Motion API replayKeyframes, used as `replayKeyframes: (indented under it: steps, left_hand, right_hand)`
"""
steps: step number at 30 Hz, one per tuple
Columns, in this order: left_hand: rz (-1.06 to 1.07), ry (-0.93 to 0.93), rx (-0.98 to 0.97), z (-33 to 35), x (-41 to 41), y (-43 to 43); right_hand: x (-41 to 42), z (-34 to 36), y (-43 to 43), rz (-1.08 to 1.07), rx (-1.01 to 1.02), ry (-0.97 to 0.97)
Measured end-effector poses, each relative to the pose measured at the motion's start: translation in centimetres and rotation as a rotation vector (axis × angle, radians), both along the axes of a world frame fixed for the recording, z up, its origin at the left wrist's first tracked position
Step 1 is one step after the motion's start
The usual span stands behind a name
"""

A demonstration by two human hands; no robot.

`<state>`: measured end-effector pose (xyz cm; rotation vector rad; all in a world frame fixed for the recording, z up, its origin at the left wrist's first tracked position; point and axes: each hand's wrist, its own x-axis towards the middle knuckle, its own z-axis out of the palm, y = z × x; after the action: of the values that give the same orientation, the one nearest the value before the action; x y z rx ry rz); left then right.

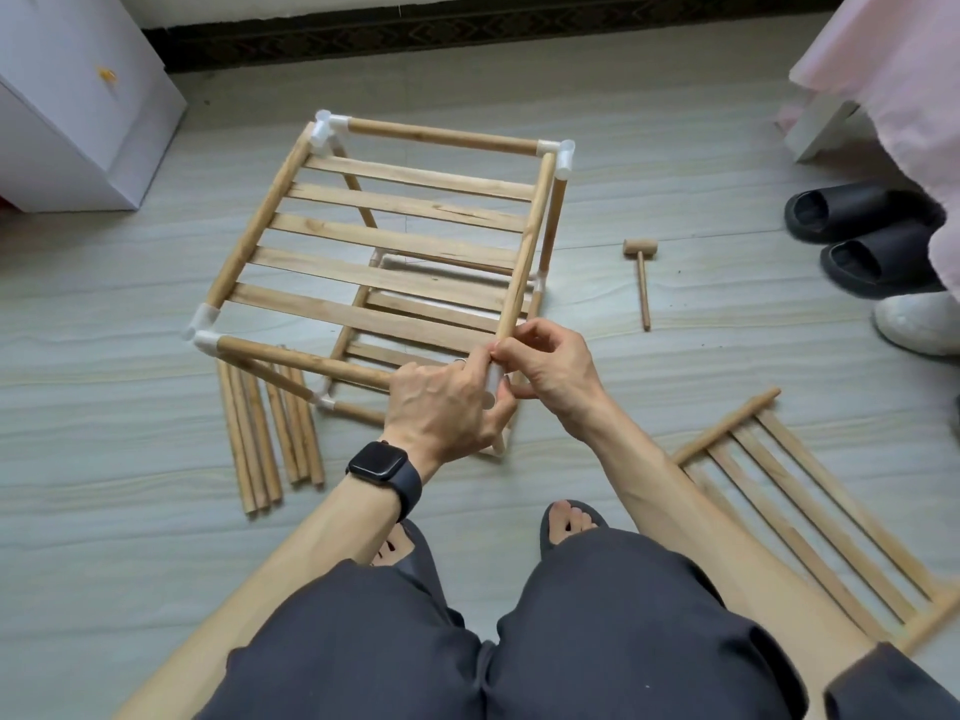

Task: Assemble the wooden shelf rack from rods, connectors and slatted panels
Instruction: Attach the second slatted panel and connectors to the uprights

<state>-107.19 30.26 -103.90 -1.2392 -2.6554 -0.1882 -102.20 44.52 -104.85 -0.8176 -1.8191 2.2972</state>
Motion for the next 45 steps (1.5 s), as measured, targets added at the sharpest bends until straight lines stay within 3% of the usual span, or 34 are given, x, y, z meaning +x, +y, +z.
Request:
replayKeyframes:
  steps: [6,13,16,19,21,23,25,27,36,45]
  left_hand:
    - [-0.040,-0.003,0.057,-0.2,-0.8,-0.2]
    - [-0.119,-0.091,0.046,1.0,-4.5,-3.0]
    - [0.022,-0.029,-0.125,2.0,-7.7,-6.1]
    - [0.097,-0.047,-0.335,2.1,-9.2,-7.4]
    - [0.094,-0.037,-0.395,1.8,-9.3,-7.2]
    - [0.096,-0.031,-0.398,1.7,-9.2,-7.4]
    - [0.088,-0.032,-0.375,1.6,-9.5,-8.2]
    - [0.087,-0.065,-0.386,1.7,-9.6,-8.9]
    - [0.112,-0.003,-0.252,1.2,-9.2,-8.8]
    - [0.144,-0.017,-0.232,1.4,-9.0,-8.2]
  right_hand:
    - [0.1,-0.6,0.2,-0.026,-0.031,0.050]
    - [0.7,0.3,4.7,-0.052,0.260,-0.019]
    - [1.8,1.4,8.4,-0.038,0.602,-0.168]
    - [2.5,2.7,8.4,0.024,1.157,-0.260]
    - [2.6,3.4,7.0,0.242,1.468,-0.254]
    - [2.3,3.7,6.3,0.515,1.629,-0.379]
    - [1.7,3.8,6.3,0.652,1.688,-0.486]
    - [1.2,3.7,6.1,0.657,1.739,-0.480]
    - [0.8,2.7,6.2,0.363,1.829,-0.174]
    - [-0.2,3.2,6.3,0.488,1.832,-0.343]
